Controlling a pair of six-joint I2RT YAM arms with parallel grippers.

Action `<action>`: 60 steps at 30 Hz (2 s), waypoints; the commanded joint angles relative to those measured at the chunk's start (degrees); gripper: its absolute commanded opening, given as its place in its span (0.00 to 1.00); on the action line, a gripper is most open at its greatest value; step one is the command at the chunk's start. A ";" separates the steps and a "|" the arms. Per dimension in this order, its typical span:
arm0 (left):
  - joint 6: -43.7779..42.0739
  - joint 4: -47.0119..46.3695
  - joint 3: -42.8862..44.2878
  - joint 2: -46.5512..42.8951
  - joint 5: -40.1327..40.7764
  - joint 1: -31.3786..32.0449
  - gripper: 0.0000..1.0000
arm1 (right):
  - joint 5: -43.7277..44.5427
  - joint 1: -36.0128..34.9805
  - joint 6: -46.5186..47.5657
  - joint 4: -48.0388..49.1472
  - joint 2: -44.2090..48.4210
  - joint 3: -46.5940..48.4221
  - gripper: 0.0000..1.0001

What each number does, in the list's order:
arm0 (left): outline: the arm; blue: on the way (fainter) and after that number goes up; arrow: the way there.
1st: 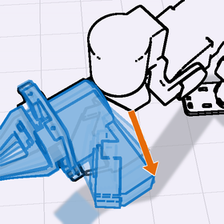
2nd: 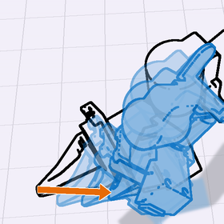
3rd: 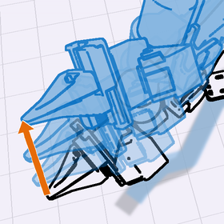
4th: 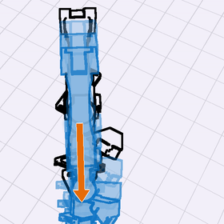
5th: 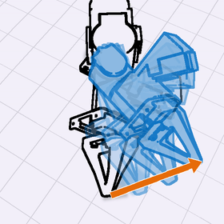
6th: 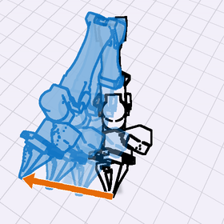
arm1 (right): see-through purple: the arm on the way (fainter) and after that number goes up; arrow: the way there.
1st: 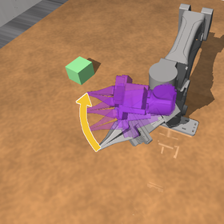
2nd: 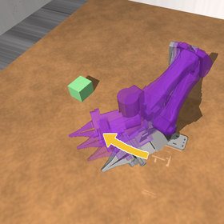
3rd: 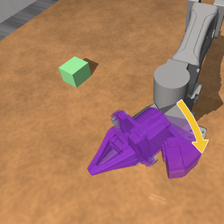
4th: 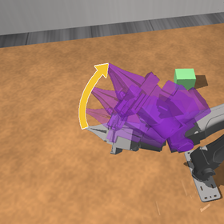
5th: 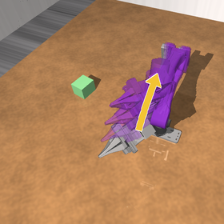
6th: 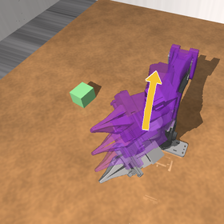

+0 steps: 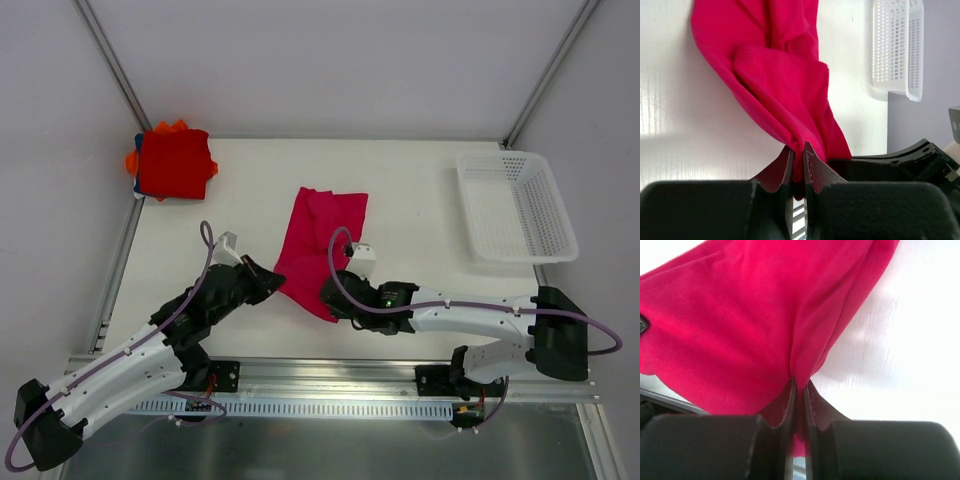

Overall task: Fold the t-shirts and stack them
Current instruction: Fold the tshirt

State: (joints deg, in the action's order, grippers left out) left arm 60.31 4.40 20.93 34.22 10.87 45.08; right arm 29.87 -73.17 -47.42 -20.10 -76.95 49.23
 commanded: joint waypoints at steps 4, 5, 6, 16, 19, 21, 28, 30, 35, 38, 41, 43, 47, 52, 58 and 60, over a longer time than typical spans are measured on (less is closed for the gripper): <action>-3.44 5.17 7.28 -0.82 -0.33 0.62 0.00 | 4.85 -1.54 -4.08 -16.63 1.10 9.02 0.00; -3.97 5.52 9.29 -0.47 -0.24 0.62 0.00 | 5.02 -1.45 -4.17 -17.77 1.01 9.65 0.01; -5.19 6.05 10.35 0.66 -0.15 0.62 0.00 | 5.29 -1.54 -4.35 -18.13 0.75 10.18 0.00; -13.55 7.37 26.26 14.11 2.92 0.54 0.06 | 7.84 1.62 -1.80 -20.59 -1.10 17.65 0.02; -15.31 7.37 31.08 18.06 4.59 0.45 0.08 | 5.91 4.94 -0.57 -21.03 -2.94 19.41 0.02; -16.54 7.29 32.85 21.04 5.65 0.01 0.08 | 5.12 7.06 0.83 -21.04 -4.35 20.37 0.01; -17.60 7.20 39.80 31.51 3.37 -6.84 0.07 | 2.83 17.69 8.91 -21.04 -10.85 27.83 0.01; -17.60 7.11 42.43 34.67 1.09 -9.64 0.05 | 0.90 20.33 11.28 -21.12 -13.21 30.73 0.00; -18.56 6.50 46.04 39.96 -1.81 -12.91 0.05 | -4.36 23.33 13.67 -21.04 -17.35 35.74 0.00; -19.09 6.41 48.33 42.42 -4.71 -15.19 0.04 | -7.80 23.77 13.76 -21.12 -18.68 37.51 0.01; -20.41 6.41 50.17 43.39 -8.31 -16.60 0.05 | -11.83 23.68 11.40 -21.30 -17.89 36.90 0.00; -21.73 6.58 50.70 43.57 -12.61 -17.22 0.06 | -13.25 22.99 9.98 -21.47 -16.93 35.15 0.00; -23.48 7.37 50.61 42.69 -19.12 -17.92 0.13 | -12.65 19.74 7.00 -22.61 -13.59 32.86 0.01; -23.58 11.67 51.05 41.02 -22.65 -18.01 0.16 | -16.15 14.99 0.58 -23.41 -10.07 30.84 0.01; -24.28 17.56 51.23 38.30 -21.52 -18.01 0.16 | -18.35 11.03 -6.02 -14.63 -4.01 24.00 0.00; -24.54 18.97 51.75 37.42 -20.72 -18.18 0.18 | -18.00 11.29 -6.54 -12.78 -3.12 22.93 0.01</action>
State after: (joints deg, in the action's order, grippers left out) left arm 37.65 21.98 69.19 74.85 -11.11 27.66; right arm 14.24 -61.47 -50.00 -36.34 -83.48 73.91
